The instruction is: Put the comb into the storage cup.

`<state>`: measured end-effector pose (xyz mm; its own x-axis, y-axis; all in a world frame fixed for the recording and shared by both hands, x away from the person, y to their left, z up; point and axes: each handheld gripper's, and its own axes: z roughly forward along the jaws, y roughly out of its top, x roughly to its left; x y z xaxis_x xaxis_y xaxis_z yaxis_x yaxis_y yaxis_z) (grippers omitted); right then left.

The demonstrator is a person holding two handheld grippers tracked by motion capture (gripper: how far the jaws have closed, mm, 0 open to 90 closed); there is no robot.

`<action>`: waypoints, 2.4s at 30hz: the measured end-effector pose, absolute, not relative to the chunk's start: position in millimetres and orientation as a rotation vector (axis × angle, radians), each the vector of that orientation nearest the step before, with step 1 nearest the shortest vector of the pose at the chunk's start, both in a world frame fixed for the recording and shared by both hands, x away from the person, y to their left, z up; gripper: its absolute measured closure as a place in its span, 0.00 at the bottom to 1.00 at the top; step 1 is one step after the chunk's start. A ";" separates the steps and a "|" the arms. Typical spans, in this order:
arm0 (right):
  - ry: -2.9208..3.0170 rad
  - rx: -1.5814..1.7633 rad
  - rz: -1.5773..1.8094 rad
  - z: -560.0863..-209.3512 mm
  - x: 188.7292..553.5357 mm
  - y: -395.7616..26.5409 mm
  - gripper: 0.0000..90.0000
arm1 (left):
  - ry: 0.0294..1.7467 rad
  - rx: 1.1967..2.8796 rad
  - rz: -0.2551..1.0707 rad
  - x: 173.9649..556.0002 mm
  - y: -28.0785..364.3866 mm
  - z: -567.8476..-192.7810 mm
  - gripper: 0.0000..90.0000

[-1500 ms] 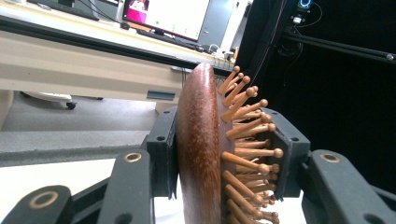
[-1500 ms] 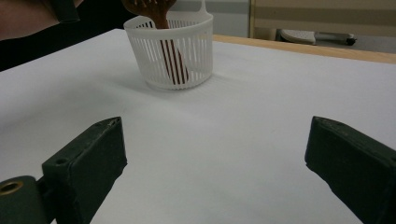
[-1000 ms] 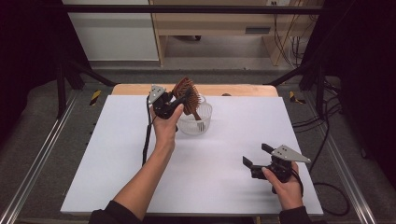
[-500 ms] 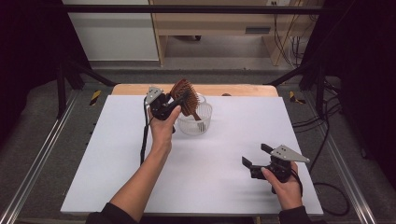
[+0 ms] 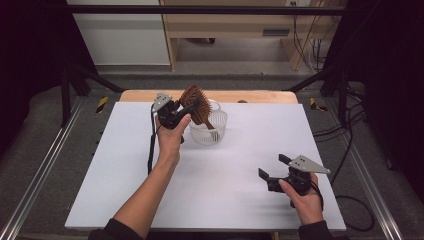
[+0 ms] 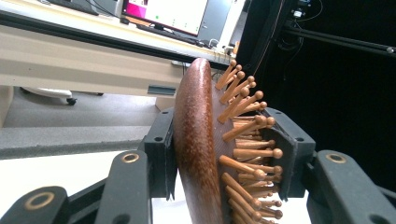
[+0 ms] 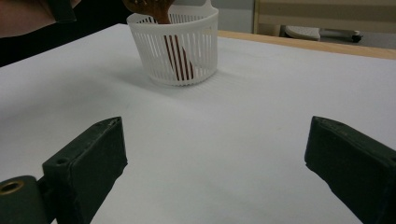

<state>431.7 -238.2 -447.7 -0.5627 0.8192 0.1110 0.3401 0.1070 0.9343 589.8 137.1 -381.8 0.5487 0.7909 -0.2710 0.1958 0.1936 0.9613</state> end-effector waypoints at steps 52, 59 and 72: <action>1.973 1.126 1.457 -449.1 432.5 -235.9 0.05 | 0.960 1.365 0.529 590.8 153.3 -386.2 0.53; 1.976 1.126 1.450 -449.4 432.8 -235.7 0.06 | 0.958 1.371 0.534 591.2 155.1 -387.2 0.52; 1.978 1.126 1.452 -449.5 432.8 -235.1 0.05 | 0.983 1.361 0.524 592.9 162.7 -391.9 0.50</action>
<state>432.8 -235.1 -449.5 -0.5729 0.8117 0.1137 0.3515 0.1180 0.9287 592.9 162.7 -391.9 0.5235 0.8063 -0.2752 0.2207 0.1837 0.9579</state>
